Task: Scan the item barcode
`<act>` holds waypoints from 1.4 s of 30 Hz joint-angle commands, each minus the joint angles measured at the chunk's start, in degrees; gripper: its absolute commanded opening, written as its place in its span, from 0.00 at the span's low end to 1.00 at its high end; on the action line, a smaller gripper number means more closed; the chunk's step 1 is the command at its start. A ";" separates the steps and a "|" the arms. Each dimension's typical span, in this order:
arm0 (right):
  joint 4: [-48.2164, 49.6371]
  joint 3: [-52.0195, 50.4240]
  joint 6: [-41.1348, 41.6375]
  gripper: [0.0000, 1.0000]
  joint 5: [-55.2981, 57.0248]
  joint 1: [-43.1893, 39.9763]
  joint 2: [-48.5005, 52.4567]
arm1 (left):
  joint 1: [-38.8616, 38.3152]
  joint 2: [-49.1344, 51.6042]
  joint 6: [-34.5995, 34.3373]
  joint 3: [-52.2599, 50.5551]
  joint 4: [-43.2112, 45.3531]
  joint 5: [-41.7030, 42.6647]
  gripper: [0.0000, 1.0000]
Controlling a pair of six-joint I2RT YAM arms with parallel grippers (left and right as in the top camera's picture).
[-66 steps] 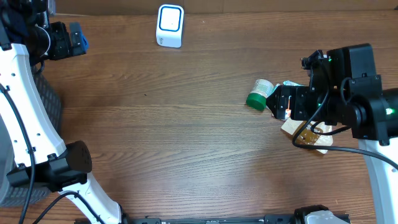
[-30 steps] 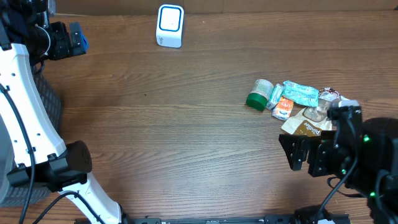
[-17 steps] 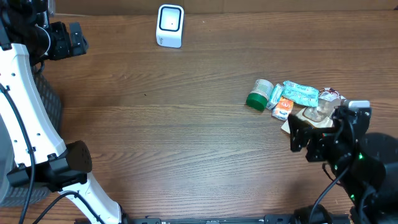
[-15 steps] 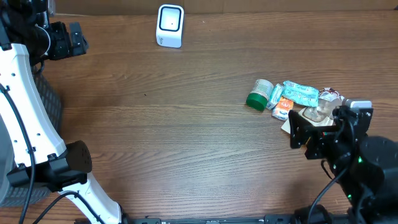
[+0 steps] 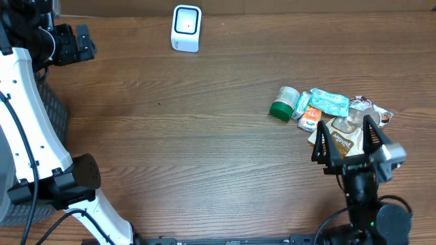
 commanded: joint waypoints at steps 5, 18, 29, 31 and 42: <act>11.76 -11.23 0.02 1.00 0.42 0.31 -7.52 | -0.17 -0.74 0.70 0.81 -0.09 0.04 1.00; 13.11 -18.01 -0.02 1.00 -0.09 0.33 -9.09 | -0.17 -0.74 0.70 0.81 -0.09 0.07 1.00; -4.02 -18.05 0.00 1.00 -0.42 1.38 -9.92 | -0.17 -0.74 0.70 0.81 -0.09 0.04 1.00; -7.23 -18.03 0.00 1.00 -0.52 1.38 -9.90 | -0.17 -0.74 0.70 0.81 -0.09 0.04 1.00; -7.19 -18.01 -0.02 1.00 -0.85 1.38 -9.90 | -0.17 -0.74 0.70 0.81 -0.09 0.04 1.00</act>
